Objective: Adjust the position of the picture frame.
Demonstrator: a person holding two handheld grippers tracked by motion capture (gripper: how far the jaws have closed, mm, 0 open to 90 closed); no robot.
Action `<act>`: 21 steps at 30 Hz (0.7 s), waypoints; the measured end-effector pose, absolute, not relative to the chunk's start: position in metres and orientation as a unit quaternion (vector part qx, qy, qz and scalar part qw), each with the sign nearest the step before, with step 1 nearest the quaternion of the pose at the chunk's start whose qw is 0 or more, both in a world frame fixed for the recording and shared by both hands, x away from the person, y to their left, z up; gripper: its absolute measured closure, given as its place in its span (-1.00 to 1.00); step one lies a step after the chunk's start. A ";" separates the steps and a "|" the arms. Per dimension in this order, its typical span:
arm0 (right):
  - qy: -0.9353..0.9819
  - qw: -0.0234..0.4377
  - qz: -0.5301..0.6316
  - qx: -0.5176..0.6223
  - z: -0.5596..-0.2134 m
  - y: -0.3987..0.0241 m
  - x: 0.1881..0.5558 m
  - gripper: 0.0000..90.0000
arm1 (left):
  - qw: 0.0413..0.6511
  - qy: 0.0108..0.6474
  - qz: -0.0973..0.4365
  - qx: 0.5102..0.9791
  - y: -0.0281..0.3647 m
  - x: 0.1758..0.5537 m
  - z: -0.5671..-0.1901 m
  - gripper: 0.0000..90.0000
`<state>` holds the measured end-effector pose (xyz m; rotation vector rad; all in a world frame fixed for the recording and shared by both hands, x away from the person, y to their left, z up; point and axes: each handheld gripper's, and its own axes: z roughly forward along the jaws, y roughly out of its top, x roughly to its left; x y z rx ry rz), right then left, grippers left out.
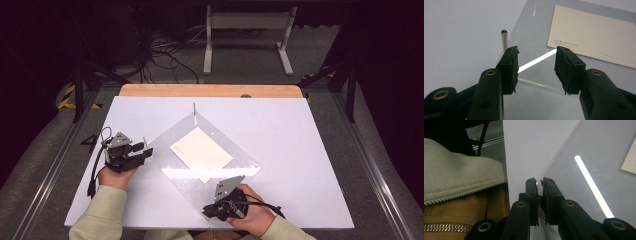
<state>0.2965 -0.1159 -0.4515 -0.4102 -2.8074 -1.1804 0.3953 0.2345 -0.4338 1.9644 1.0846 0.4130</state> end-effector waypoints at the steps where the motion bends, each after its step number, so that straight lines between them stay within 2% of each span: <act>1: -0.912 0.035 -0.387 -0.132 -0.452 -0.115 0.297 0.84 | 0.413 0.435 0.165 0.783 0.234 0.397 -0.435 0.20; 4: -0.912 0.040 -0.388 -0.124 -0.451 -0.118 0.298 0.68 | 0.397 0.449 0.167 0.783 0.232 0.405 -0.442 0.34; 8: -0.904 0.037 -0.405 -0.131 -0.445 -0.126 0.301 0.60 | 0.382 0.454 0.179 0.785 0.227 0.410 -0.446 0.45; 10: -0.894 0.034 -0.424 -0.144 -0.439 -0.134 0.304 0.55 | 0.375 0.454 0.196 0.784 0.224 0.413 -0.446 0.68; 11: -0.890 0.033 -0.430 -0.151 -0.437 -0.140 0.307 0.53 | 0.373 0.452 0.197 0.786 0.223 0.414 -0.446 0.89; 12: -0.887 0.030 -0.434 -0.157 -0.435 -0.144 0.309 0.53 | 0.374 0.453 0.198 0.785 0.223 0.416 -0.444 0.99; 21: -0.863 0.000 -0.459 -0.208 -0.425 -0.183 0.320 0.47 | 0.380 0.463 0.197 0.776 0.222 0.421 -0.438 0.98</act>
